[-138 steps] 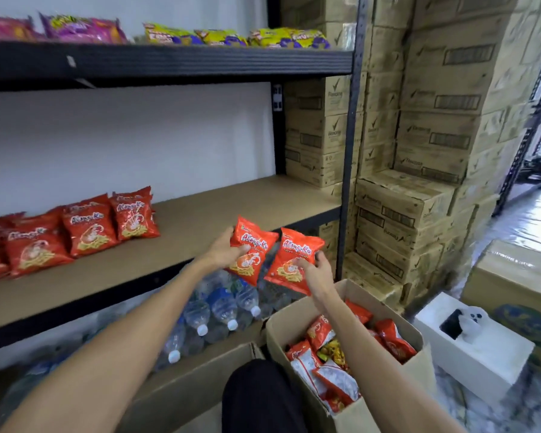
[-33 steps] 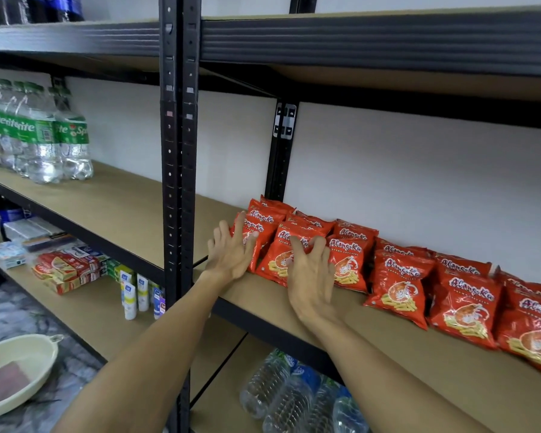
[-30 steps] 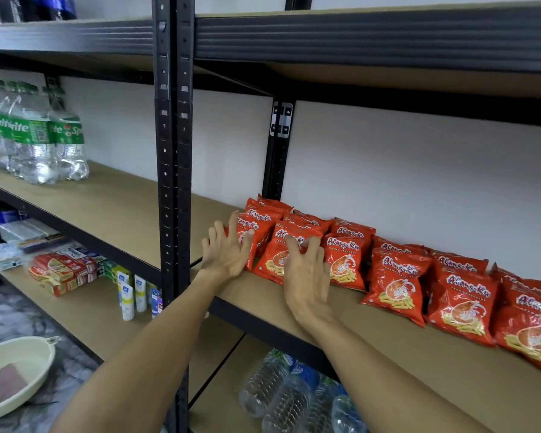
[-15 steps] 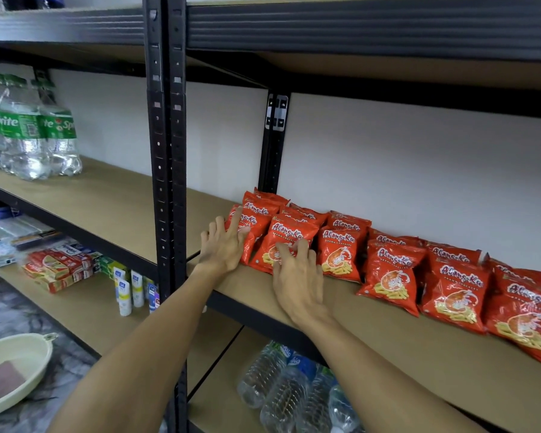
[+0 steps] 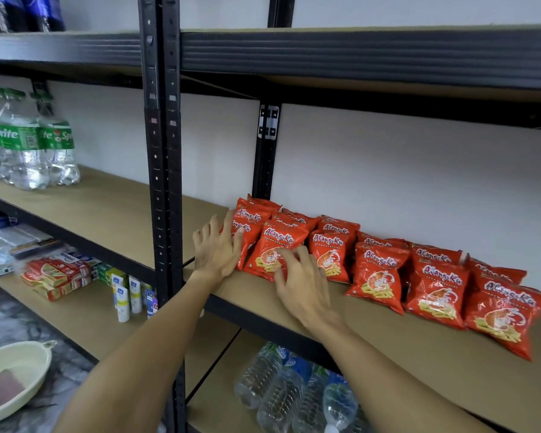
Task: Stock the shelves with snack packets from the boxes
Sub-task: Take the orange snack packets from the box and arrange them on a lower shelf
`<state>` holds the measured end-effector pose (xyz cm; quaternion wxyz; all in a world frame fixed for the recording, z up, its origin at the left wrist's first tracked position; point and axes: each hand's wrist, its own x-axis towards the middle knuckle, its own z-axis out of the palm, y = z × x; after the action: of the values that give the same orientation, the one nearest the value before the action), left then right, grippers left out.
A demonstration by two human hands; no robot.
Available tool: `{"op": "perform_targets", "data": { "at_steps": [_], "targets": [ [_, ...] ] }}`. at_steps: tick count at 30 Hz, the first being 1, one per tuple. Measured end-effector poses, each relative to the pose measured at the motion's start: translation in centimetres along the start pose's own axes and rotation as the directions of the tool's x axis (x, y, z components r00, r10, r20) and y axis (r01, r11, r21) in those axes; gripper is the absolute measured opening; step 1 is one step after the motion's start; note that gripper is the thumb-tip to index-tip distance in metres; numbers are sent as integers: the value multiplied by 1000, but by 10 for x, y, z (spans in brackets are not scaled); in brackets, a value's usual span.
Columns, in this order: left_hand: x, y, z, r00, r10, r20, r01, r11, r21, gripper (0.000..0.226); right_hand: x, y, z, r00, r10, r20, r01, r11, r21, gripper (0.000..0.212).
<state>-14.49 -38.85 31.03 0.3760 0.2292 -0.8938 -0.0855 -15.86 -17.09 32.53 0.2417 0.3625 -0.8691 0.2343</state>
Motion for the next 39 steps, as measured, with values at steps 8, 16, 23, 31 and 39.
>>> {"op": "perform_targets", "data": {
  "at_steps": [8,16,23,31,39],
  "targets": [
    [-30,42,-26,991,122,-61,-121,992,23,48,-24,35,-60,999,38,-7,-38,999,32,36],
    [-71,176,-62,881,446,-156,-463,880,-102,41,-90,94,-151,978,207,-21,-207,978,8,32],
    [-138,303,-64,668,703,-243,-743,645,-177,39,-191,165,-232,918,392,-64,-397,914,-87,22],
    [-259,451,-50,562,813,-156,-766,439,-470,40,-337,233,-294,791,589,-166,-605,793,-74,21],
    [-398,570,-27,425,904,-40,-668,284,-688,48,-492,277,-323,579,785,-223,-813,577,-79,41]
  ]
}}
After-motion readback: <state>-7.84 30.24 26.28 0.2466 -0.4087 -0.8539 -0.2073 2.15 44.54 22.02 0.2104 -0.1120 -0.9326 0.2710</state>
